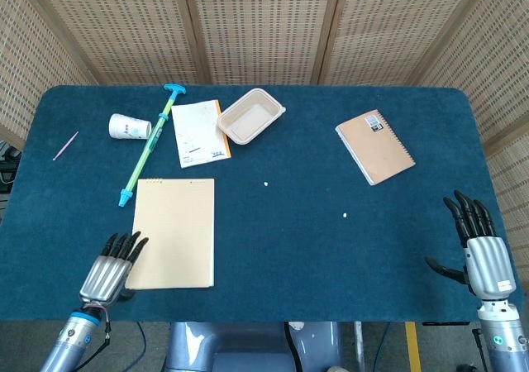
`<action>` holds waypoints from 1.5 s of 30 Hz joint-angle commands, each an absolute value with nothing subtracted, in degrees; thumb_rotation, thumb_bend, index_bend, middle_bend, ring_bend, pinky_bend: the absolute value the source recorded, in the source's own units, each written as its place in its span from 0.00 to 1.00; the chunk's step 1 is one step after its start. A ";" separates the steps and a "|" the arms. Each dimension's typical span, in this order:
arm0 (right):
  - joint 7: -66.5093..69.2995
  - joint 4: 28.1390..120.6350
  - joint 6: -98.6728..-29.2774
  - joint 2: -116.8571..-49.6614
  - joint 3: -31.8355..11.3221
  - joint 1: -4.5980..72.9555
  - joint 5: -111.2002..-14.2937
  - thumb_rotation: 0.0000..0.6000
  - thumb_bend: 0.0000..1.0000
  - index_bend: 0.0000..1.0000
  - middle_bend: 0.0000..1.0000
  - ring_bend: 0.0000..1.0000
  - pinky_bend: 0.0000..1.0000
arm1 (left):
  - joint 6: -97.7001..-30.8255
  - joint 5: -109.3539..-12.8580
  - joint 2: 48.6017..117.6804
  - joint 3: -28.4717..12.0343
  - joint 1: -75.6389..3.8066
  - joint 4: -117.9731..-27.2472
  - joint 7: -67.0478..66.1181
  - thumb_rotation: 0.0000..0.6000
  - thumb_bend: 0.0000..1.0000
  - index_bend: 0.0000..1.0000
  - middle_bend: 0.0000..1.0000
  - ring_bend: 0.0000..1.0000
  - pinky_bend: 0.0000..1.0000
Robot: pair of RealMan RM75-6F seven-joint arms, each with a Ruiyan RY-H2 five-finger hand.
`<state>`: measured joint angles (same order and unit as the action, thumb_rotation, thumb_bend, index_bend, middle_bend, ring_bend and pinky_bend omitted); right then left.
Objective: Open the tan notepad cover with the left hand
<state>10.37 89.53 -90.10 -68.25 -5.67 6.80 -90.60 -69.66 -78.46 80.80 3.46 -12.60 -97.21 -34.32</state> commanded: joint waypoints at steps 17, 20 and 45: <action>10.64 89.53 -90.27 -68.23 -5.84 6.72 -90.41 1.00 0.15 0.02 0.00 0.00 0.00 | -68.11 -78.06 83.60 3.67 -14.03 -93.49 -33.42 1.00 0.20 0.00 0.00 0.00 0.01; 10.67 89.51 -90.28 -68.22 -5.85 6.71 -90.39 1.00 0.15 0.02 0.00 0.00 0.00 | -67.96 -77.96 84.13 3.67 -14.22 -93.16 -33.69 1.00 0.20 0.00 0.00 0.00 0.01; 10.72 89.53 -90.49 -68.22 -5.87 6.64 -90.53 1.00 0.15 0.02 0.00 0.00 0.00 | -68.50 -77.57 86.60 3.76 -14.47 -90.11 -34.03 1.00 0.23 0.00 0.00 0.00 0.01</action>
